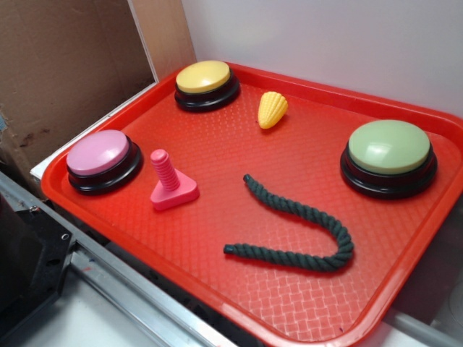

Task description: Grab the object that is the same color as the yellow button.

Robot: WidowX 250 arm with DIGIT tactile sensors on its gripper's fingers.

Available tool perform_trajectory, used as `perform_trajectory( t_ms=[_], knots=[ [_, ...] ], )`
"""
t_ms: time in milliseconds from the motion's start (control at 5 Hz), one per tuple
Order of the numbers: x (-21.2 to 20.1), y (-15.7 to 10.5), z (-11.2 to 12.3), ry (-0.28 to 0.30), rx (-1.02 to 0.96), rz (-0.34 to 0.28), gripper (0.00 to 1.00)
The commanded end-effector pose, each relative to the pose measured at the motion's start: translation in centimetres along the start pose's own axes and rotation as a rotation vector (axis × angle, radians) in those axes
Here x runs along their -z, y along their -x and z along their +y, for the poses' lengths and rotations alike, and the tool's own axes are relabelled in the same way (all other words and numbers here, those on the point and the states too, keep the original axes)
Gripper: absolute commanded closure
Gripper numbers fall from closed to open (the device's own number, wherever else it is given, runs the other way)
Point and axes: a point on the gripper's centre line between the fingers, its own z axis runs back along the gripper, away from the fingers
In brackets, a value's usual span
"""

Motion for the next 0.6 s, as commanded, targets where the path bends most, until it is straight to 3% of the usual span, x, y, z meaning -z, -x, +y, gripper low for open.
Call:
perform_trajectory(
  t_ms=[0,200,400],
  knots=[
    [0.0,0.0,0.0,0.000,0.000,0.000,0.00],
    [0.5,-0.9,-0.3,0.012,0.057,0.008,0.00],
    [-0.6,-6.1,1.9,0.000,-0.065,-0.003,0.00]
  ],
)
